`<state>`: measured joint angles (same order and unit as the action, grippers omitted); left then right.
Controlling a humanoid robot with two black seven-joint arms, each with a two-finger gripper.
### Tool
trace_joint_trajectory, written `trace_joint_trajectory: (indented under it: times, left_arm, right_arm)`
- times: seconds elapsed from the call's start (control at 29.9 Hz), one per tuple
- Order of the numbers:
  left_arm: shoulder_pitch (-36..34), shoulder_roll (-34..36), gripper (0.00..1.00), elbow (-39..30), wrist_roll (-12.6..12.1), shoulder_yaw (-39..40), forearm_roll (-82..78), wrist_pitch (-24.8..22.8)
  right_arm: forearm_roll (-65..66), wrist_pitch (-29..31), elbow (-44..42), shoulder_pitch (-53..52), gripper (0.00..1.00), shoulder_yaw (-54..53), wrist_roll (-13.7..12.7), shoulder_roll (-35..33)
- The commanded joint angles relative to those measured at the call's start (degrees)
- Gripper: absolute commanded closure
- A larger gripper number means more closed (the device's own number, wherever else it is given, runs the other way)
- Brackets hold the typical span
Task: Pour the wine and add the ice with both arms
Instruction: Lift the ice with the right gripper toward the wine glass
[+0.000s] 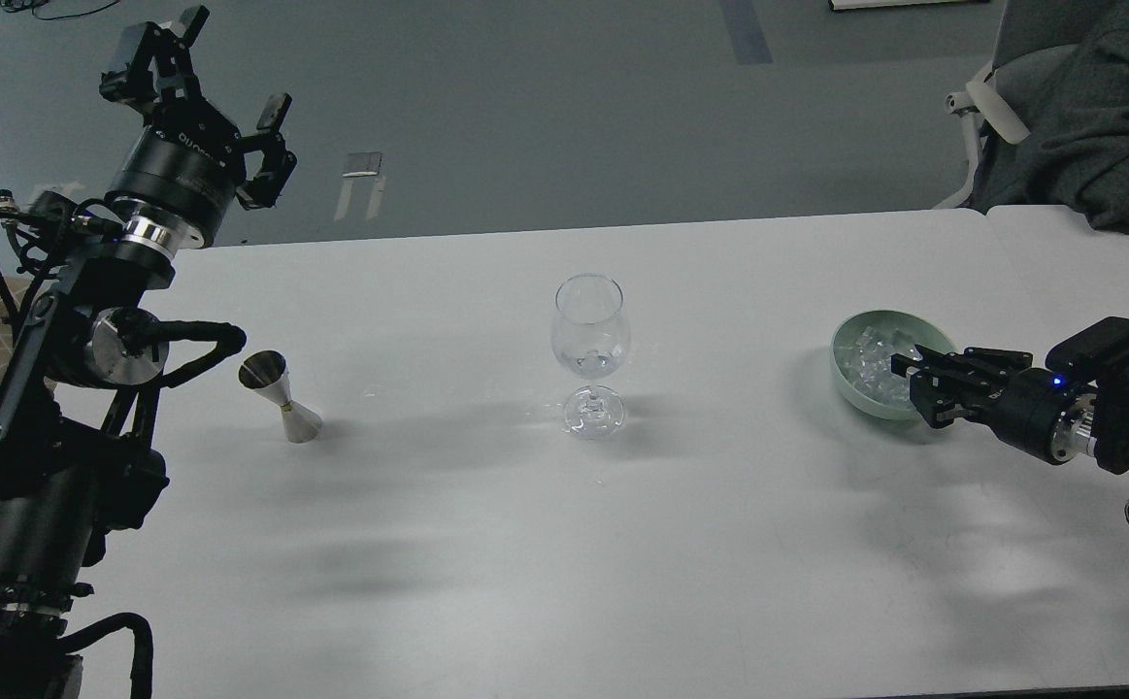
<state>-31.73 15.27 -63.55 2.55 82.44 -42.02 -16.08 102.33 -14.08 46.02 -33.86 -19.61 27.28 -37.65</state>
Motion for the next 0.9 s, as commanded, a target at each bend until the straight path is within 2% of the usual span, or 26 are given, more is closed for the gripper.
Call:
trace_joint_trajectory:
  times: [0.0, 0.17, 0.27, 0.47, 0.57, 0.7, 0.87]
  left_arm:
    - [0.01, 0.02, 0.02, 0.0, 0.0, 0.0, 0.01, 0.0]
    - [0.01, 0.02, 0.02, -0.09, 0.0, 0.0, 0.18, 0.0]
    - [-0.08, 0.02, 0.02, -0.26, -0.09, -0.09, 0.27, 0.0]
    - [-0.08, -0.06, 0.02, -0.44, -0.09, -0.09, 0.27, 0.08]
    - [-0.17, -0.06, 0.02, -0.44, -0.09, -0.18, 0.27, 0.08]
    - [-0.43, -0.06, 0.02, -0.53, -0.17, -0.18, 0.18, 0.26]
    - [-0.52, -0.06, 0.02, -0.61, -0.26, -0.18, 0.27, 0.26]
  right_arm:
    - [-0.46, 0.01, 0.29, -0.24, 1.0, -0.34, -0.04, 0.03]
    - [-0.82, -0.69, 5.02, -1.37, 1.0, -1.83, 0.14, -1.63]
    - [-0.99, 0.1, 13.53, -2.43, 1.0, -5.34, 0.14, -9.17]
    - [-4.42, 1.67, 27.95, -8.66, 1.0, -5.7, 0.23, -20.87]
    - [-4.42, 3.96, 32.88, -12.78, 1.0, -5.7, 0.05, -23.08]
    - [-4.42, 7.39, 36.06, -19.82, 1.0, -5.61, 0.05, -23.26]
    - [-4.33, 13.1, 36.77, -27.04, 1.0, -5.35, -0.04, -18.7]
